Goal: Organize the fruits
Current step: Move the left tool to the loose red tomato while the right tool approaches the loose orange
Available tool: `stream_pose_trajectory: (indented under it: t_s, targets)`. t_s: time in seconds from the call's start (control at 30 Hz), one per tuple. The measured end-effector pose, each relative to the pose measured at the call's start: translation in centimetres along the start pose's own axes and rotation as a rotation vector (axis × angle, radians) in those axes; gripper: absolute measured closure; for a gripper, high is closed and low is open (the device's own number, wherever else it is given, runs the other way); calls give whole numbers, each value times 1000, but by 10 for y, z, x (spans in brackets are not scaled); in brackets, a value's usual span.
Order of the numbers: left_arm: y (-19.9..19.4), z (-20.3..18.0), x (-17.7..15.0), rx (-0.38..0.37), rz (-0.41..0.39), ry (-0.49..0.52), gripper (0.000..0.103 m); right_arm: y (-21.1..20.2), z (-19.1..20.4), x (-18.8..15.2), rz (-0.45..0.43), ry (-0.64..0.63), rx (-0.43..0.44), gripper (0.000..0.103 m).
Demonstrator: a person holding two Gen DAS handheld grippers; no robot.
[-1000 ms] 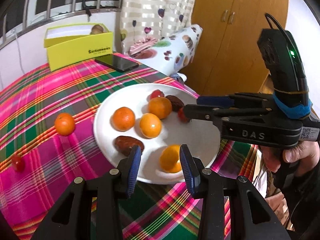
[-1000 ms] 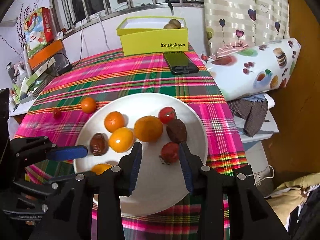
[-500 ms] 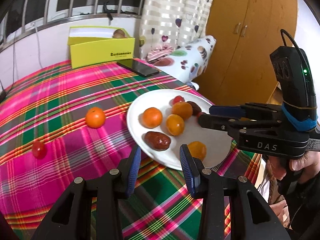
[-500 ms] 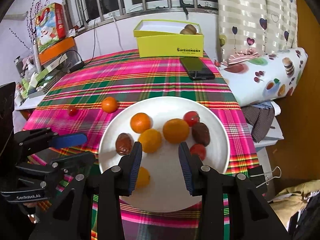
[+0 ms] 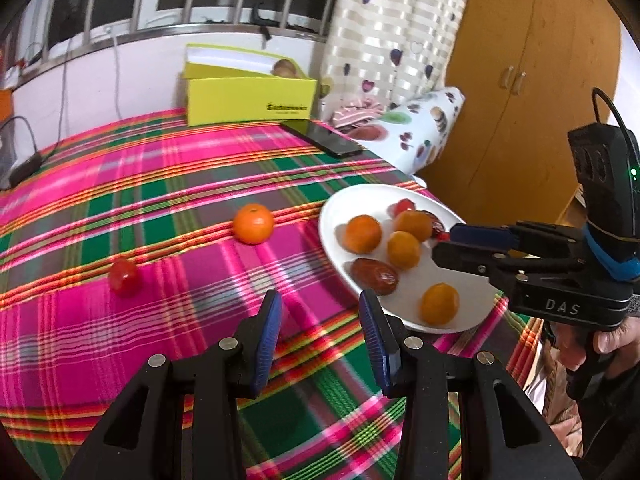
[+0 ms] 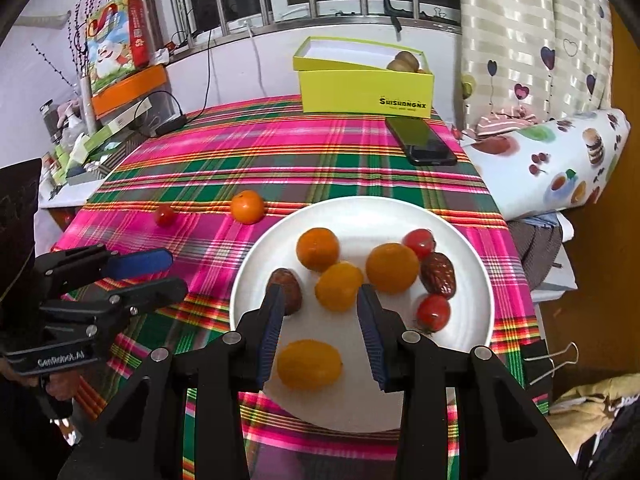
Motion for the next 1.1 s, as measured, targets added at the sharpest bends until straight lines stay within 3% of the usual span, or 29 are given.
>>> stream_pose_trajectory:
  t_s: [1.1]
  targets:
    - [-8,112,-15,207,16,-165,53,44,61,22,37,-95,97,64]
Point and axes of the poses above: each gripper's, at about its wrist camera, not at the fingertips, and y roughly the way its jaws point, z to its left, x to its top, the point moved 7 cm from there along y, roughly the way its jaws point, and after that the axes turned 9 degrees about y, right-handed, at the moved point
